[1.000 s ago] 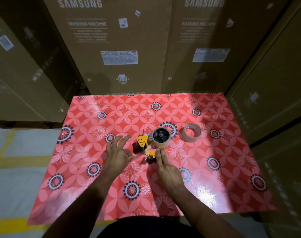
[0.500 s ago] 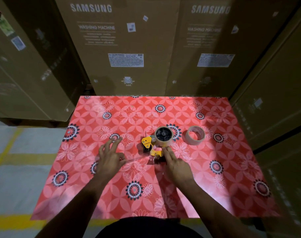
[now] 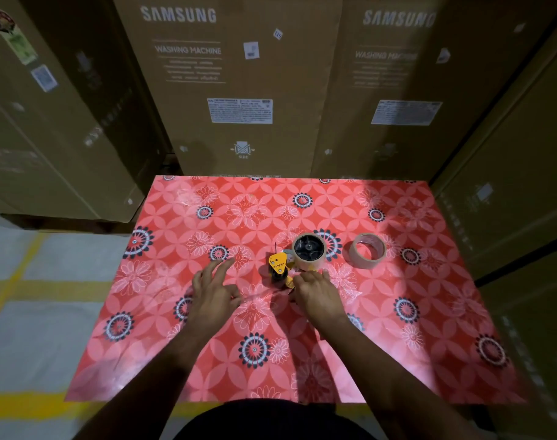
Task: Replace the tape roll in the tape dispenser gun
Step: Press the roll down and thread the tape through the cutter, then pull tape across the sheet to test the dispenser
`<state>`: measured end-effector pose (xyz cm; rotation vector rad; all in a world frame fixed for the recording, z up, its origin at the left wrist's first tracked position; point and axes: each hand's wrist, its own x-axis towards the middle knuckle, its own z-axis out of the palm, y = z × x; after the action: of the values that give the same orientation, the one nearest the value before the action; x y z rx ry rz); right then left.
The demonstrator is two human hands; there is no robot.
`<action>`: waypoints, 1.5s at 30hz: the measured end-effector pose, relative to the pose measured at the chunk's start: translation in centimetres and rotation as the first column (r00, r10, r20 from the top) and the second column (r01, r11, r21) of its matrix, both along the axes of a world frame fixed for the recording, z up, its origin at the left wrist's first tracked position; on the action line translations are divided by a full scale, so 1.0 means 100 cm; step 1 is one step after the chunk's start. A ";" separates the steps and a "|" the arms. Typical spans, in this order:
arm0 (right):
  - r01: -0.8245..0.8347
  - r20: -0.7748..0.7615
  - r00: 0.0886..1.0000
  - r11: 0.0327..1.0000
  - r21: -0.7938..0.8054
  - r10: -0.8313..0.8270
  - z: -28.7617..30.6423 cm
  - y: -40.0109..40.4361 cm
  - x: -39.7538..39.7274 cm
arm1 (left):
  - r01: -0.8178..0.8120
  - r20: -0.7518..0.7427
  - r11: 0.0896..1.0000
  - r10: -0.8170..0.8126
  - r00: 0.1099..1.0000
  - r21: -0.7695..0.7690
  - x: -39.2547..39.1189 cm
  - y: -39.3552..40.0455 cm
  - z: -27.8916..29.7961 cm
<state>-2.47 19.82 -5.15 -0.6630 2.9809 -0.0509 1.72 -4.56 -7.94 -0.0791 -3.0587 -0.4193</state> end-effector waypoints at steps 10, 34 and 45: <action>0.131 -0.009 0.991 0.987 -0.094 -0.132 0.000 -0.014 -0.004 | 0.025 -0.016 0.999 -0.026 1.000 -0.029 0.002 -0.006 0.003; 0.794 0.666 0.580 0.508 -0.333 -0.470 -0.012 0.072 -0.035 | -0.094 0.076 0.995 0.096 0.992 -0.030 0.032 -0.010 0.020; 0.906 0.747 -0.282 0.423 0.001 0.602 -0.040 0.077 -0.039 | -0.199 0.009 0.979 0.199 0.980 0.050 0.071 -0.001 0.010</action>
<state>-6.41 27.52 -9.13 0.2981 0.7762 -1.4956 8.82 -4.66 -6.93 0.2281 -3.0168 -0.4828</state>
